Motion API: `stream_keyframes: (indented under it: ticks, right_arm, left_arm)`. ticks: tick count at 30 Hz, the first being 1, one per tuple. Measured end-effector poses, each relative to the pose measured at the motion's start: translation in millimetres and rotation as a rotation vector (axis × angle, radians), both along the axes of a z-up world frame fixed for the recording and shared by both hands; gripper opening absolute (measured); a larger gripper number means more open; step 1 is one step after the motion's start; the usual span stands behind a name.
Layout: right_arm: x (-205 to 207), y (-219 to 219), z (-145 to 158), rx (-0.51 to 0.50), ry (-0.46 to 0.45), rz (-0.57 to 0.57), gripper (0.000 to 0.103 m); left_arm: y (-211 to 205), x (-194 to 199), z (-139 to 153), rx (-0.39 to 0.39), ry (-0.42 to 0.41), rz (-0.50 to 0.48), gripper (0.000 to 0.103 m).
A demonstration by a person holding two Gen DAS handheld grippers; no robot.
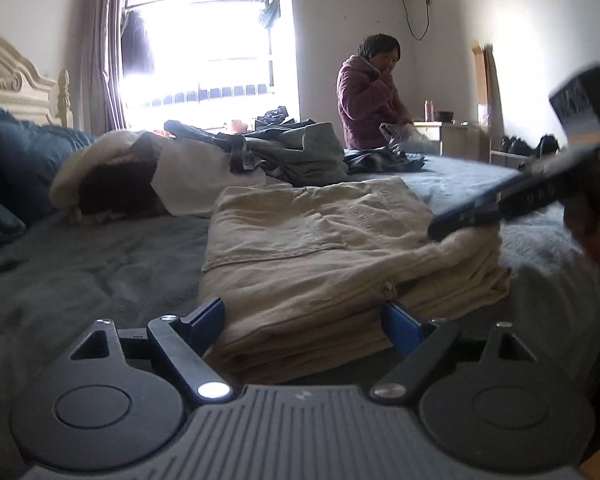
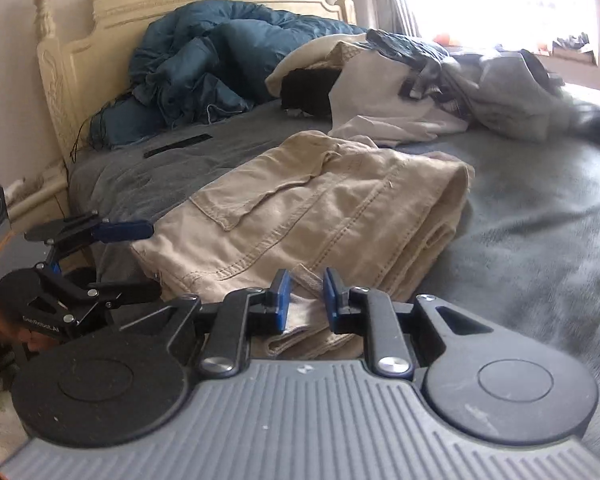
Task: Fold clothes
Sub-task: 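Withdraw both open grippers from the folded trousers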
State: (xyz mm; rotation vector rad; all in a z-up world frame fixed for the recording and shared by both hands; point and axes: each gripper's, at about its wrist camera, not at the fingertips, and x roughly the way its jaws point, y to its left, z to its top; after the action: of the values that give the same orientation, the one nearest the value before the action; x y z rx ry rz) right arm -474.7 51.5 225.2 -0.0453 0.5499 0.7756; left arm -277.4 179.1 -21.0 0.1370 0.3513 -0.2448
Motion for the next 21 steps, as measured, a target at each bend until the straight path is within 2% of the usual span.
stream_keyframes:
  ticks: [2, 6, 8, 10, 12, 15, 18, 21]
  right_arm:
    - [-2, 2, 14, -0.01, -0.016, 0.0, 0.017]
    - [10, -2, 45, 0.066, -0.092, -0.068, 0.017]
    - [25, 1, 47, 0.059, -0.111, -0.115, 0.017]
    - [40, 3, 35, 0.054, -0.079, -0.145, 0.017]
    - [57, 5, 7, -0.014, -0.008, -0.173, 0.017]
    - [54, -6, -12, 0.038, -0.01, -0.18, 0.017]
    - [54, -9, 10, 0.041, 0.022, -0.201, 0.018]
    - [61, 2, 39, 0.058, -0.027, -0.169, 0.018]
  left_arm:
    - [8, -17, 12, -0.029, -0.02, 0.003, 0.087]
    - [28, -18, 35, -0.174, -0.034, 0.016, 0.087]
    - [38, -10, 40, -0.253, -0.035, 0.02, 0.087]
    - [45, 5, 35, -0.335, 0.004, 0.014, 0.087]
    - [50, 23, 21, -0.41, 0.083, 0.026, 0.087]
    - [55, 43, -4, -0.453, 0.179, 0.065, 0.084]
    - [58, 42, -9, -0.478, 0.159, 0.061, 0.084]
    - [58, 41, -11, -0.475, 0.143, 0.063, 0.084]
